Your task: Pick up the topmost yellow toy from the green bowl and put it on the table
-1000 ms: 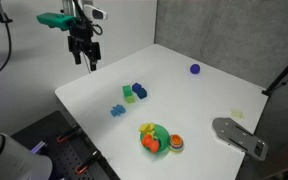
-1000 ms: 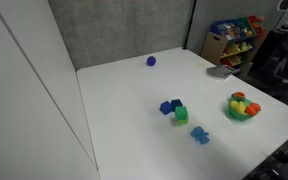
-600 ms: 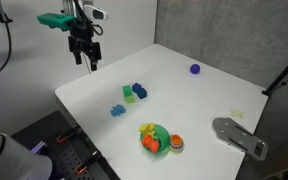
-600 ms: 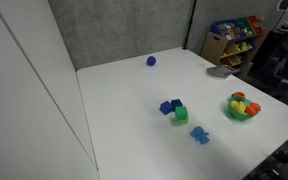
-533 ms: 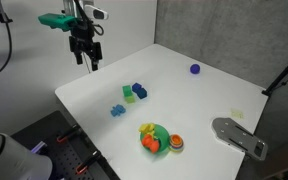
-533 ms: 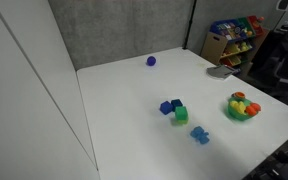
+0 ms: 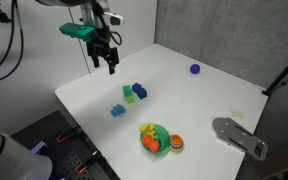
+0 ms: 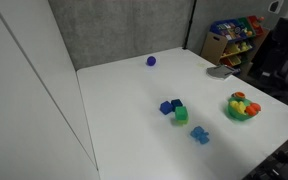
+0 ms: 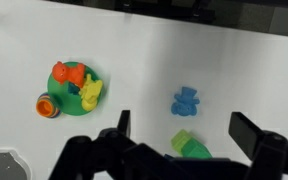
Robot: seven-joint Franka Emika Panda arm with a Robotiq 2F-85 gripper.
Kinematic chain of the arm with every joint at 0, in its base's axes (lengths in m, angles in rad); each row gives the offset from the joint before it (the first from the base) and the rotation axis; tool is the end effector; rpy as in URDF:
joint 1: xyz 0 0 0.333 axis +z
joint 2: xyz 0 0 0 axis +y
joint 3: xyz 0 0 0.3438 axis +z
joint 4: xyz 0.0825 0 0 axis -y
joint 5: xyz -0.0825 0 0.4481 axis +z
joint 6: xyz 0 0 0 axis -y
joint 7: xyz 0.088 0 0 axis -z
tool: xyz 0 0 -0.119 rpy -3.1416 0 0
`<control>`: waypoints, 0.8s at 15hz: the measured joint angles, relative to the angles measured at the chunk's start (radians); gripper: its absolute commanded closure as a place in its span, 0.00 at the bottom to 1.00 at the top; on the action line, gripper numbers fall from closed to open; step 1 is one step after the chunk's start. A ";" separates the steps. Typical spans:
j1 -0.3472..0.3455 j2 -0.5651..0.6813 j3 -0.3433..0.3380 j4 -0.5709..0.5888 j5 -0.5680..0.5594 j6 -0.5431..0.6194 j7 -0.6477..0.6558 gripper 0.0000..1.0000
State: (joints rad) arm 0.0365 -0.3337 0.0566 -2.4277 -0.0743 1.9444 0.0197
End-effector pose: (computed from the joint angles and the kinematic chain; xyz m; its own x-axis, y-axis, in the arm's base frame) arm 0.4627 0.0372 0.4017 0.9844 0.0935 -0.1492 0.1071 -0.9905 0.0857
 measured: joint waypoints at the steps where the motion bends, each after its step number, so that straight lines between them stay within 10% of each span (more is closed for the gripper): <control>1: -0.009 0.011 -0.014 -0.001 -0.007 0.021 -0.011 0.00; 12: -0.134 0.229 -0.142 -0.025 -0.170 0.357 -0.092 0.00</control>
State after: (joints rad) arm -0.0971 -0.1047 -0.0853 -2.4527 -0.2440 2.3019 -0.0725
